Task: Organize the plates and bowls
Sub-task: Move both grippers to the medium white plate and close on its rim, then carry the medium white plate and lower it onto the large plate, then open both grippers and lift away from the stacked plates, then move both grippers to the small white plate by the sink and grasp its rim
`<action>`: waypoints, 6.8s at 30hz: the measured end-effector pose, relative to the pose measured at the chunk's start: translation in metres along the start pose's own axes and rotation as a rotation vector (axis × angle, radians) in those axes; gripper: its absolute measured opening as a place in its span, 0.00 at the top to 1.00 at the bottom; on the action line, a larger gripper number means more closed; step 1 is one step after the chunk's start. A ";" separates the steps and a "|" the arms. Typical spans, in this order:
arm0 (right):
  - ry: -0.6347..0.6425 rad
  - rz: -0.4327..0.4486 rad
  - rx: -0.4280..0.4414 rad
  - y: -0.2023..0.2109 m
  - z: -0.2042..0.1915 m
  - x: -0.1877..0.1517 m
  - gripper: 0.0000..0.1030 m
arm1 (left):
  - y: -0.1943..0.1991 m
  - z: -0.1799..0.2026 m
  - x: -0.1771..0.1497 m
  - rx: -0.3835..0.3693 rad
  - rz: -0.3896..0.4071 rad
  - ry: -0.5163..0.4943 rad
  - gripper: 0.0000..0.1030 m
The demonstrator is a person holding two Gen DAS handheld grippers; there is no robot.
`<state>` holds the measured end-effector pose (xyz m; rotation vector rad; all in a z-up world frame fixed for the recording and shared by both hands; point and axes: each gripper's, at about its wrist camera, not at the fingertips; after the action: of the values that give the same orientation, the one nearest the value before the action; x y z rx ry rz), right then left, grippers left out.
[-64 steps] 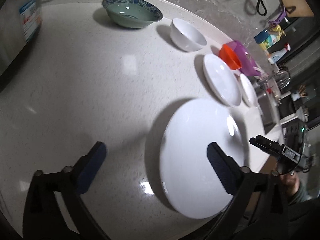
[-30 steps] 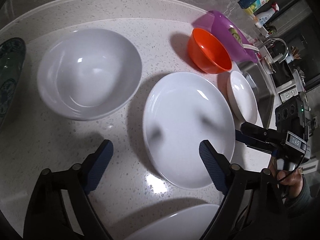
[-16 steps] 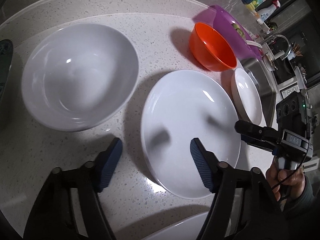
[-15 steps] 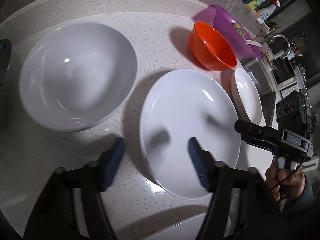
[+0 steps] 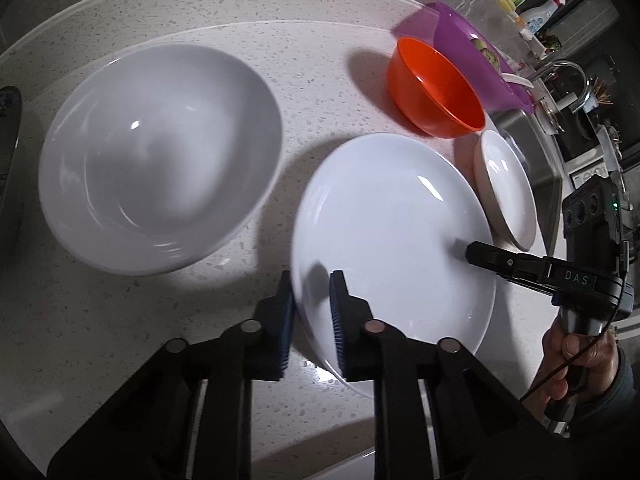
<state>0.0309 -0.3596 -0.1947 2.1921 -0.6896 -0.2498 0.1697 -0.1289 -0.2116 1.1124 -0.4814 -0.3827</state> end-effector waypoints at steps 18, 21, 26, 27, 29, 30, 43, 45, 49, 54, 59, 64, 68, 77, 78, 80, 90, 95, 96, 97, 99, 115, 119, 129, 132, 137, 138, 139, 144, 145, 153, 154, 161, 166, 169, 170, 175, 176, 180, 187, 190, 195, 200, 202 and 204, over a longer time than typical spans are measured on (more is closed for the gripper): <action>0.053 0.013 -0.012 0.011 -0.020 0.000 0.91 | 0.024 0.006 -0.008 0.043 0.039 -0.003 0.89; 0.078 0.012 0.000 0.018 -0.032 -0.003 0.91 | 0.042 0.008 -0.014 0.046 0.064 0.003 0.89; 0.125 0.008 0.031 0.031 -0.055 -0.011 0.91 | 0.081 0.012 -0.035 0.050 0.118 0.018 0.89; 0.135 0.007 0.037 0.033 -0.059 -0.014 0.91 | 0.088 0.012 -0.040 0.050 0.128 0.022 0.89; 0.160 0.003 0.049 0.038 -0.071 -0.020 0.91 | 0.103 0.012 -0.054 0.051 0.150 0.032 0.89; 0.170 0.000 0.052 0.040 -0.076 -0.024 0.91 | 0.109 0.012 -0.060 0.050 0.158 0.039 0.89; 0.283 -0.101 0.057 0.042 -0.117 -0.094 0.91 | 0.166 -0.001 -0.183 0.040 0.196 0.143 0.89; 0.282 -0.130 0.049 0.036 -0.115 -0.109 0.91 | 0.162 -0.004 -0.199 0.043 0.183 0.152 0.89; 0.271 -0.183 0.037 0.024 -0.109 -0.134 0.91 | 0.149 -0.015 -0.240 0.029 0.138 0.182 0.89; 0.286 -0.207 0.007 0.017 -0.106 -0.151 0.91 | 0.137 -0.019 -0.268 0.022 0.111 0.192 0.89; 0.308 -0.215 -0.015 0.011 -0.104 -0.161 0.91 | 0.128 -0.021 -0.282 0.024 0.099 0.180 0.89; 0.304 -0.236 -0.037 0.002 -0.093 -0.167 0.91 | 0.114 -0.019 -0.288 0.036 0.074 0.159 0.89; 0.296 -0.245 -0.049 -0.002 -0.083 -0.170 0.91 | 0.107 -0.015 -0.293 0.046 0.063 0.137 0.89; 0.295 -0.254 -0.057 -0.007 -0.075 -0.172 0.91 | 0.091 -0.014 -0.291 0.059 0.040 0.124 0.89; 0.297 -0.255 -0.059 -0.008 -0.076 -0.173 0.91 | 0.090 -0.015 -0.292 0.060 0.038 0.125 0.89; 0.299 -0.257 -0.062 -0.009 -0.075 -0.174 0.91 | 0.087 -0.016 -0.291 0.063 0.034 0.126 0.89; 0.326 -0.258 -0.095 -0.015 -0.073 -0.174 0.91 | 0.076 -0.012 -0.280 0.073 0.035 0.113 0.89; 0.322 -0.261 -0.107 -0.017 -0.070 -0.176 0.91 | 0.073 -0.011 -0.277 0.074 0.041 0.113 0.88; 0.320 -0.261 -0.109 -0.017 -0.069 -0.176 0.91 | 0.073 -0.011 -0.277 0.074 0.042 0.114 0.88; 0.318 -0.260 -0.112 -0.018 -0.069 -0.176 0.91 | 0.072 -0.010 -0.276 0.073 0.044 0.112 0.88; 0.318 -0.257 -0.109 -0.017 -0.067 -0.176 0.91 | 0.072 -0.011 -0.276 0.073 0.045 0.109 0.88; 0.345 -0.245 -0.116 -0.019 -0.072 -0.176 0.90 | 0.090 -0.020 -0.279 0.068 0.132 0.144 0.85; 0.337 -0.240 -0.103 -0.019 -0.071 -0.175 0.85 | 0.100 -0.025 -0.277 0.040 0.166 0.154 0.85; 0.352 -0.139 -0.075 0.015 -0.082 -0.172 0.35 | 0.135 -0.034 -0.264 -0.134 0.309 0.215 0.00; 0.365 -0.071 -0.033 0.042 -0.083 -0.164 0.27 | 0.135 -0.034 -0.256 -0.206 0.315 0.264 0.00; 0.393 0.039 0.039 0.085 -0.072 -0.135 0.26 | 0.142 -0.002 -0.250 -0.189 0.385 0.260 0.00; 0.393 0.051 0.057 0.091 -0.065 -0.125 0.26 | 0.141 0.006 -0.248 -0.186 0.372 0.264 0.00; 0.392 0.058 0.069 0.096 -0.060 -0.117 0.26 | 0.137 0.015 -0.244 -0.192 0.337 0.282 0.00; 0.396 0.066 0.148 0.118 -0.022 -0.065 0.26 | 0.125 0.053 -0.231 -0.136 0.345 0.406 0.00; 0.402 0.055 0.162 0.122 -0.014 -0.056 0.26 | 0.122 0.063 -0.226 -0.114 0.355 0.441 0.00; 0.444 -0.008 0.161 0.172 0.056 0.010 0.25 | 0.070 0.179 -0.172 -0.044 0.363 0.485 0.01; 0.453 -0.008 0.153 0.178 0.061 0.016 0.25 | 0.062 0.194 -0.162 -0.024 0.350 0.471 0.01; 0.445 0.010 0.151 0.194 0.083 0.061 0.25 | 0.034 0.240 -0.105 0.055 0.357 0.384 0.01; 0.436 -0.035 0.140 0.186 0.094 0.079 0.26 | 0.009 0.236 -0.059 0.084 0.317 0.379 0.07; 0.422 -0.071 0.120 0.173 0.099 0.092 0.26 | -0.008 0.234 -0.037 0.080 0.268 0.368 0.09; 0.408 -0.084 0.117 0.168 0.102 0.097 0.28 | -0.014 0.231 -0.031 0.072 0.250 0.364 0.09; 0.384 -0.139 0.148 0.148 0.107 0.109 0.34 | -0.035 0.227 -0.009 0.032 0.221 0.348 0.20; 0.392 -0.148 0.150 0.144 0.107 0.109 0.34 | -0.039 0.228 -0.005 0.031 0.219 0.344 0.21; 0.398 -0.180 0.145 0.130 0.105 0.110 0.40 | -0.058 0.225 0.011 -0.001 0.202 0.355 0.41; 0.384 -0.217 0.120 0.114 0.106 0.113 0.50 | -0.079 0.229 0.027 -0.010 0.169 0.327 0.55; 0.381 -0.230 0.107 0.110 0.108 0.113 0.54 | -0.084 0.228 0.030 -0.007 0.167 0.333 0.56; 0.366 -0.249 0.090 0.105 0.113 0.114 0.67 | -0.091 0.223 0.031 0.012 0.155 0.336 0.70; 0.352 -0.261 0.078 0.099 0.115 0.117 0.72 | -0.091 0.218 0.032 0.021 0.154 0.347 0.73; 0.350 -0.265 0.074 0.098 0.116 0.117 0.79 | -0.091 0.218 0.033 0.030 0.155 0.343 0.74; 0.351 -0.269 0.060 0.096 0.117 0.117 0.88 | -0.091 0.217 0.034 0.038 0.148 0.337 0.84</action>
<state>0.0446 -0.5501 -0.1932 2.3047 -0.2102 0.0227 0.0742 -0.3471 -0.2110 1.1432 -0.2704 -0.0534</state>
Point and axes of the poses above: each gripper's, at about its wrist camera, not at the fingertips, and y roughly against the way its jaws point, z to its right, x to its top, and after that the axes turned 6 degrees about -z, right-handed
